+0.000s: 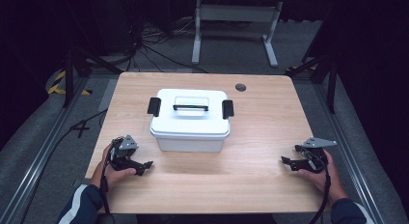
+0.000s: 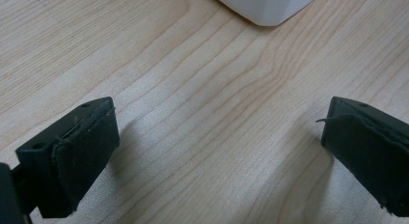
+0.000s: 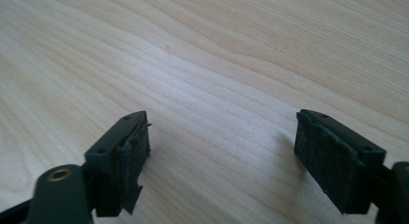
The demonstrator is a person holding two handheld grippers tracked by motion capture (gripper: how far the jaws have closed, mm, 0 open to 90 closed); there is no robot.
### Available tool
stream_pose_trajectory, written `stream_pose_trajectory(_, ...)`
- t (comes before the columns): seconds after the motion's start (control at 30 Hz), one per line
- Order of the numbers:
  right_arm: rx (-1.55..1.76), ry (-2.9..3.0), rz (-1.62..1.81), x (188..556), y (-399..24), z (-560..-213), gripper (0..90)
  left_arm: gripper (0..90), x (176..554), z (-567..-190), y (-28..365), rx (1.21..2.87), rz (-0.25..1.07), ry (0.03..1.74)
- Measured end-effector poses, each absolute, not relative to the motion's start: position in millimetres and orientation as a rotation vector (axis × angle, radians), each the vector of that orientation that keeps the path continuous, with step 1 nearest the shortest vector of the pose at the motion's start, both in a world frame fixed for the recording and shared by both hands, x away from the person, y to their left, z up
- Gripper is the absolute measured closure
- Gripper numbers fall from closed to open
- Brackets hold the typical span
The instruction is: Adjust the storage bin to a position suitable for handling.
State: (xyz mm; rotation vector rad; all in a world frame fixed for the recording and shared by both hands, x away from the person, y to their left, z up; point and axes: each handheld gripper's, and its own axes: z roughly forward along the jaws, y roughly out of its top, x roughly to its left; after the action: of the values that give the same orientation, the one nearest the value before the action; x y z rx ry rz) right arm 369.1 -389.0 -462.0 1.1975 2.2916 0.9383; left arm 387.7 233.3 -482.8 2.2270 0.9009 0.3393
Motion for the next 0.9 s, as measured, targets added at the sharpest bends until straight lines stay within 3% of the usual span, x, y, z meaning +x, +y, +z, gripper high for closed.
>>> stream_pose_trajectory(0.23,1.095,2.341,0.93,374.5,-388.0,-438.1,30.6,0.2,387.7,-482.9,233.3,2.227,0.339,0.901)
stream_pose_trajectory(0.9,0.838,2.347,1.01,396.3,-347.0,-357.0,37.6,0.2,387.6,-482.9,233.2,2.226,0.343,0.903)
